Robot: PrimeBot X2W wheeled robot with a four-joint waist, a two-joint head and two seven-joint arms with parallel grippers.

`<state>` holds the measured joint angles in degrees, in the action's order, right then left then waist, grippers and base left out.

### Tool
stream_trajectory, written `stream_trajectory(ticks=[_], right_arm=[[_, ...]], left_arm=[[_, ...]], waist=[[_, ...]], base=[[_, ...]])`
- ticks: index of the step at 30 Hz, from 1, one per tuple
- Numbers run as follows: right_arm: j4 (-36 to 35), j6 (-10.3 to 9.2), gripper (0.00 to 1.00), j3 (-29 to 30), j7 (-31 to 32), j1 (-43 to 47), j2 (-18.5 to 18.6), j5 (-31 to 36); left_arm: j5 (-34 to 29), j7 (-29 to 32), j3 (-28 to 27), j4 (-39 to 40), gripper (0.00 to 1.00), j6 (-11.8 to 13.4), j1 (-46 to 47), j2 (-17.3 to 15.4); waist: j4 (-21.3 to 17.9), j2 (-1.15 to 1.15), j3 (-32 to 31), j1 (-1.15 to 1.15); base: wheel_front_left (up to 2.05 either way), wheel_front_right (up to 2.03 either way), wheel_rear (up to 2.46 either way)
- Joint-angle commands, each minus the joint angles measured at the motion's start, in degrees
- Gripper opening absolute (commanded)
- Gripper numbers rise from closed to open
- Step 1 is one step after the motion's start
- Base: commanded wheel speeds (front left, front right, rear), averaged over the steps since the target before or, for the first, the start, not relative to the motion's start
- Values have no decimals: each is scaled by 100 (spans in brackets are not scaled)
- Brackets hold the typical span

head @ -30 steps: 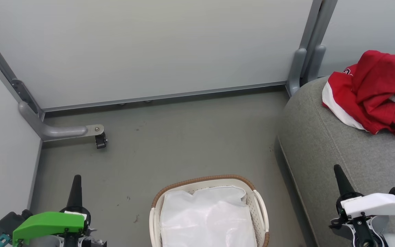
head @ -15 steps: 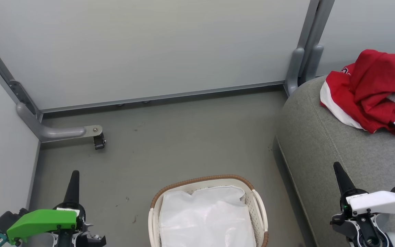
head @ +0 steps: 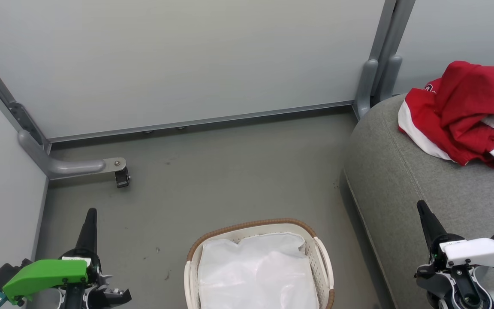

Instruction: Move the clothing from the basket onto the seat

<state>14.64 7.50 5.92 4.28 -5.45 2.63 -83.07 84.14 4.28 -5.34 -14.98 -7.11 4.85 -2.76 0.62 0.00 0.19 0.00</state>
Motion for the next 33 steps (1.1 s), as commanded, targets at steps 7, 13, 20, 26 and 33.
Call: stream_trajectory(ticks=[7, 13, 20, 26, 33], right_arm=[[-52, -1, 0, 38, 103, -89, 36, -395], [-61, -1, 0, 53, 168, -96, 38, -634], [-74, -1, 0, 71, 239, -102, 40, -906], [-73, -1, 0, 71, 241, -101, 39, -943], [-74, -1, 0, 71, 241, -101, 39, -943]], left_arm=[[355, 103, -67, 65, 0, -49, 136, -20], [560, 168, -98, 85, 0, -54, 162, -20], [816, 227, -131, 103, 0, -52, 176, -21], [835, 249, -134, 101, 0, -49, 168, -21], [835, 249, -133, 102, 0, -49, 168, -21]], waist=[[-21, 0, 0, 0], [-38, 0, -1, 0], [-58, 0, -1, 0], [-62, 0, -1, 0], [-62, 0, -1, 0]], base=[[0, 0, 0], [0, 0, 0], [0, 0, 0], [0, 0, 0], [0, 0, 0]])
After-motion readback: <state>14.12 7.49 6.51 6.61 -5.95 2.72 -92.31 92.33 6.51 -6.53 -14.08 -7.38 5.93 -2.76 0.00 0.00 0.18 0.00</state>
